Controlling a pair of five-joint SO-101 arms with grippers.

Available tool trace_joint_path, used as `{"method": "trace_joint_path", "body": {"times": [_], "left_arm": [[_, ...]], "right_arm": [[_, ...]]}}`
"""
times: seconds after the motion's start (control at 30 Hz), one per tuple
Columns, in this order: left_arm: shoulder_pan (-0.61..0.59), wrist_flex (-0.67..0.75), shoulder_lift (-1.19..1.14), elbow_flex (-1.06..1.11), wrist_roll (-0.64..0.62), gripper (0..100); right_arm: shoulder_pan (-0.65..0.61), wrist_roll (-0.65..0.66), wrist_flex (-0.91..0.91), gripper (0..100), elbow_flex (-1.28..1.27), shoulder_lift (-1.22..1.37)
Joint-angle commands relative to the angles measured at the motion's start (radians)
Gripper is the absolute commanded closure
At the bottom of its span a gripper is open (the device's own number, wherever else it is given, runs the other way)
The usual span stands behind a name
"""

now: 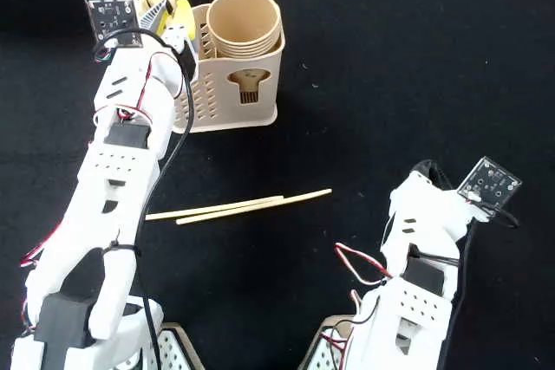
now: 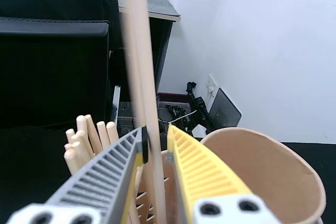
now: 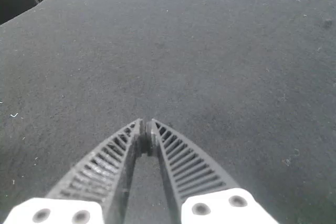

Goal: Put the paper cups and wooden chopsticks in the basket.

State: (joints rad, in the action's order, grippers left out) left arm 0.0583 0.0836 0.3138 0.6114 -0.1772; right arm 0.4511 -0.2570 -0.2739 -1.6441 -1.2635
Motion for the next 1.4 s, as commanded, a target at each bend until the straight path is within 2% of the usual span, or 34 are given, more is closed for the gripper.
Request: {"method": "trace_joint_path", "body": {"times": [0.0, 0.27, 0.47, 0.57, 0.7, 0.8, 0.9, 1.0, 1.13, 1.27, 1.37], "left_arm": [[0.007, 0.005, -0.002, 0.008, -0.011, 90], [0.007, 0.003, 0.054, 0.016, -0.008, 90], [0.019, -0.133, 0.368, 0.142, -0.006, 97], [0.019, -0.351, 0.552, 0.177, 0.012, 93], [0.051, -0.732, 0.684, 0.162, 0.227, 84], [0.073, -0.951, 0.713, 0.147, 0.362, 83], [0.082, -1.129, 0.707, 0.139, 0.477, 83], [0.131, -1.249, 0.671, 0.168, 0.640, 83], [0.140, -1.266, 0.540, 0.213, 0.686, 82], [0.140, -1.264, 0.307, 0.205, 0.760, 74], [0.140, -1.264, 0.107, 0.139, 0.830, 76]], "right_arm": [[-0.015, -0.002, 0.023, 96.3, 0.061, -0.012], [-0.015, -0.002, 0.023, 96.3, 0.061, -0.012], [-0.028, -0.002, 0.023, 96.3, 0.059, -0.012], [-0.063, 0.000, 0.023, 96.3, 0.054, -0.012], [-0.066, 0.000, 0.023, 96.3, 0.053, -0.012], [-0.068, 0.000, 0.023, 96.3, 0.051, -0.012], [-0.068, 0.000, 0.023, 96.3, 0.051, -0.010], [-0.068, 0.000, 0.023, 96.3, 0.051, -0.008], [-0.068, 0.000, 0.023, 96.3, 0.051, -0.005], [-0.068, 0.000, 0.021, 96.3, 0.051, -0.005], [-0.068, 0.000, 0.020, 96.3, 0.051, -0.005]]}}
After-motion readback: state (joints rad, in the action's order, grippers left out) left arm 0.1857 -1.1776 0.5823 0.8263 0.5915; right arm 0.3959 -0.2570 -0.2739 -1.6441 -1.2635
